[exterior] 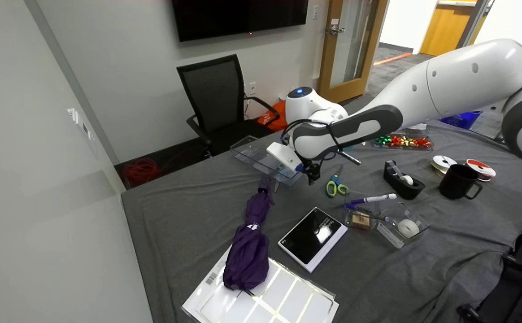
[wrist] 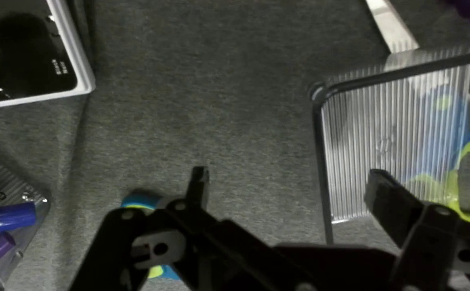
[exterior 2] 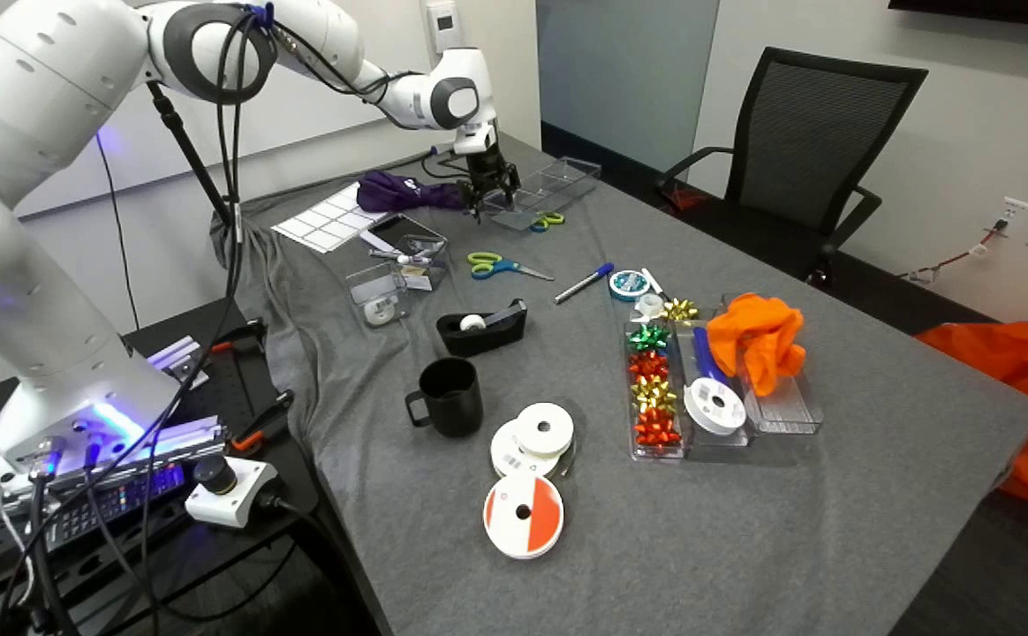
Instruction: Turn the clear object to the right
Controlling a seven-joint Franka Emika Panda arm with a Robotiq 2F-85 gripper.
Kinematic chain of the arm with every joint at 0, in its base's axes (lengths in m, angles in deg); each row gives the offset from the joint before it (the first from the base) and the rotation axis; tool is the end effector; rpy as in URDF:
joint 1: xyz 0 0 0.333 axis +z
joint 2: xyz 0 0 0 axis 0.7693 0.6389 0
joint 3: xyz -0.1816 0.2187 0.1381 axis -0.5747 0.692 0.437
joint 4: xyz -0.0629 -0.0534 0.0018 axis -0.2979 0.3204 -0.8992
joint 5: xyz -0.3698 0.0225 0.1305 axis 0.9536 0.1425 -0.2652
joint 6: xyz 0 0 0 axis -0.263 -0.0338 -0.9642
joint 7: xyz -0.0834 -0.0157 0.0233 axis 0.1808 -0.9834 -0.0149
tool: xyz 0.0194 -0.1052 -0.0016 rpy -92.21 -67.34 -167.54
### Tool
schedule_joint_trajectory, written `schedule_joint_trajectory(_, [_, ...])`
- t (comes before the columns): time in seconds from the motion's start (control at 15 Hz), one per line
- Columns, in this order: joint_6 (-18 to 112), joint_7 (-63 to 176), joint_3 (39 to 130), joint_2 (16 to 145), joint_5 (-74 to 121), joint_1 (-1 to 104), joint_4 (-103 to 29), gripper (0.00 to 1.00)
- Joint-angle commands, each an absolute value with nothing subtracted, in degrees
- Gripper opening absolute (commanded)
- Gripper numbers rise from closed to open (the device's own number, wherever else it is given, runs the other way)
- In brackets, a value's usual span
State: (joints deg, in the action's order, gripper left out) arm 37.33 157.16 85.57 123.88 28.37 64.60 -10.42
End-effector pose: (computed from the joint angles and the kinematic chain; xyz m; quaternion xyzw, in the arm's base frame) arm 0.7457 0.1560 0.1563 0.7172 -0.6927 0.0627 0.0437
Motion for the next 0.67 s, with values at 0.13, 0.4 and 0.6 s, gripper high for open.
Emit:
schedule_joint_trajectory(0.13, [39.74, 156.23, 85.79, 127.16, 25.52, 64.13, -8.03, 0.72])
schedule_joint_trajectory(0.4, [39.87, 156.22, 85.81, 127.70, 24.19, 64.07, -7.44, 0.43])
schedule_joint_trajectory(0.6, [40.72, 156.28, 85.76, 127.67, 23.67, 64.04, -7.40, 0.23])
